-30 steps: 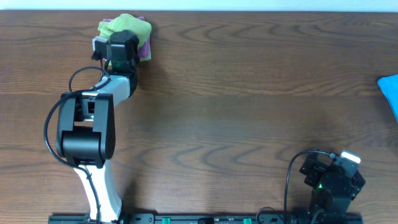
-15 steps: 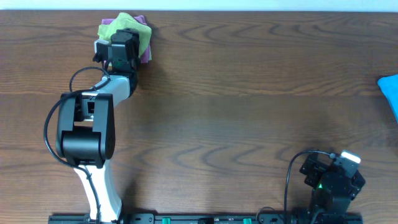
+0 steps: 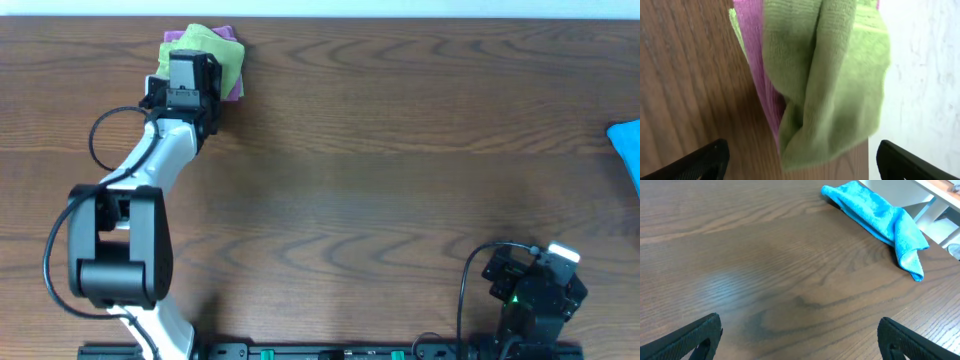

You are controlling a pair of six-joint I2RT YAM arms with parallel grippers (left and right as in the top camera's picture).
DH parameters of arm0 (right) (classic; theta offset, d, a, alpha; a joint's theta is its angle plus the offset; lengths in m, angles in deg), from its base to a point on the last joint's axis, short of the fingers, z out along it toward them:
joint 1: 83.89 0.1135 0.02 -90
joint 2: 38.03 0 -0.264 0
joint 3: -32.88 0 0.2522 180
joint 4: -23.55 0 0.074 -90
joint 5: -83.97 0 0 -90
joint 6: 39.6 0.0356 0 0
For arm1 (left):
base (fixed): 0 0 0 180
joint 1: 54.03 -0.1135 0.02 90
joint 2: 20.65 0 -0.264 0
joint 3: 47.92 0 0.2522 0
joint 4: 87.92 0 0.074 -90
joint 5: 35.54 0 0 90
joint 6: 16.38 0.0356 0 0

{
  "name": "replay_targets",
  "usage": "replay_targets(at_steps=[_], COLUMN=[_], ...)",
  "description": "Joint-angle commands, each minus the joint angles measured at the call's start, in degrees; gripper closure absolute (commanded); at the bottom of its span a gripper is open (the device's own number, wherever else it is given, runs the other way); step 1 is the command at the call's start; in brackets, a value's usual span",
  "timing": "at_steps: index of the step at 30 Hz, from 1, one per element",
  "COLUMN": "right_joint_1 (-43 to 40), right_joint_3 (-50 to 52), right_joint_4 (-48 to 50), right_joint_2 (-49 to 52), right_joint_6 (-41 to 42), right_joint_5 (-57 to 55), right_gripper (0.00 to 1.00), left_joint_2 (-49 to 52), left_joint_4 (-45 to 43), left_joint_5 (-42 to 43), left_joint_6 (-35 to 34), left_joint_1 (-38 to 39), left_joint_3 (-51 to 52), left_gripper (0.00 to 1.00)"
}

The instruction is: Fold the cloth

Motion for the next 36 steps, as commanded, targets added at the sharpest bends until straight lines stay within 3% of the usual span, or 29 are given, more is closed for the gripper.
replay_targets(at_steps=[1,6,10,17,22,28,29,36], right_joint_1=[-0.6,-0.6,-0.6,-0.6,-0.6,-0.6,-0.6,-0.6], right_joint_3=[0.2,0.2,0.2,0.2,0.2,0.2,0.2,0.2], right_joint_4=[0.0,0.0,0.0,0.0,0.0,0.0,0.0,0.0], right_joint_2=[-0.4,-0.4,-0.4,-0.4,-0.4,-0.4,-0.4,-0.4], right_joint_6=[-0.6,-0.6,-0.6,-0.6,-0.6,-0.6,-0.6,-0.6], right_joint_5=[-0.4,-0.4,-0.4,-0.4,-0.4,-0.4,-0.4,-0.4], right_gripper=[0.01,0.01,0.01,0.01,0.01,0.01,0.01,0.01], left_joint_2=[-2.8,-10.8,-18.0,-30.0,-40.3,-60.9,-64.0,-80.6], left_joint_4=[2.1,15.3,21.8,37.6,38.1,33.6,31.9,28.9], left_joint_5=[6.3,12.9,12.5,-0.7,-4.0,-6.3,-6.8,-4.0], left_joint_6=[3.7,10.9,23.0,41.6,57.0,58.9,58.9,59.1], left_joint_1=[-0.1,-0.7,-0.2,1.5,1.6,1.0,0.7,-4.2], left_joint_3=[-0.1,-0.1,-0.1,0.2,7.8,31.6,35.2,50.3], left_gripper=[0.05,0.05,0.05,0.05,0.05,0.05,0.01,0.05])
